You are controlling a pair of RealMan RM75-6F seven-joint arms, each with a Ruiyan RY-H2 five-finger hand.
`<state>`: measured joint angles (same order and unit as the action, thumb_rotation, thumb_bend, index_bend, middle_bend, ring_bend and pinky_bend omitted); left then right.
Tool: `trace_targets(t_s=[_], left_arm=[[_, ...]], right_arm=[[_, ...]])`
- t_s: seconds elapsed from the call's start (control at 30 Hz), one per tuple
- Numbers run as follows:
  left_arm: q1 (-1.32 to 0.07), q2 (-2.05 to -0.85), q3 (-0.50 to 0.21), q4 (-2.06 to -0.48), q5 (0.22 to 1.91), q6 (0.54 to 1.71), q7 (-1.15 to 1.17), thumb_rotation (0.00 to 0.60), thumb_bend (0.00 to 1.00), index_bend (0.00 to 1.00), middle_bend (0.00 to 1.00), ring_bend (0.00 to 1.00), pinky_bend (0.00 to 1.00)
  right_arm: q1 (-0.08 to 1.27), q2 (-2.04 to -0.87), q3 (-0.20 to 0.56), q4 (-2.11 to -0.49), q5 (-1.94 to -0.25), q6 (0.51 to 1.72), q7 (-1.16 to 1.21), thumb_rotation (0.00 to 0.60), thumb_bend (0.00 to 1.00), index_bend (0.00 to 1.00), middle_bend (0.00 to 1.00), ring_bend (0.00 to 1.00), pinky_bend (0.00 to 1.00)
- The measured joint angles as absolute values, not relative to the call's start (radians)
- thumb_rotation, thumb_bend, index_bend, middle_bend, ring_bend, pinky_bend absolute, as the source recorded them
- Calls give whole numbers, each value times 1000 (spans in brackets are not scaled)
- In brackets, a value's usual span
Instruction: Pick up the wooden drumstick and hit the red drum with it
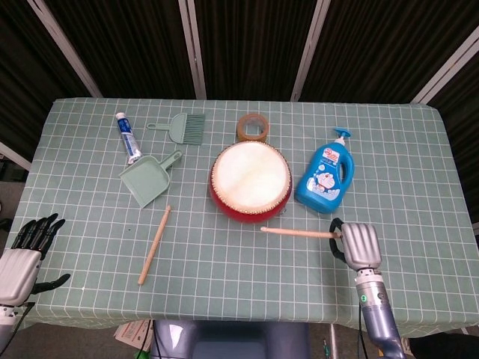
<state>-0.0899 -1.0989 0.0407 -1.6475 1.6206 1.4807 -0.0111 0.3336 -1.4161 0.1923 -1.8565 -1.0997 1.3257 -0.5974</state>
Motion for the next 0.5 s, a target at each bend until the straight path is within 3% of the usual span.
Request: trace_targets(t_s=[0.5], left_arm=[[-92, -1096, 42, -1645, 1624, 1477, -18, 600, 0, 0, 0, 0, 15]], right_arm=[[408, -1281, 413, -2009, -776, 1325, -578, 600, 775, 1000, 1000, 1000, 955]])
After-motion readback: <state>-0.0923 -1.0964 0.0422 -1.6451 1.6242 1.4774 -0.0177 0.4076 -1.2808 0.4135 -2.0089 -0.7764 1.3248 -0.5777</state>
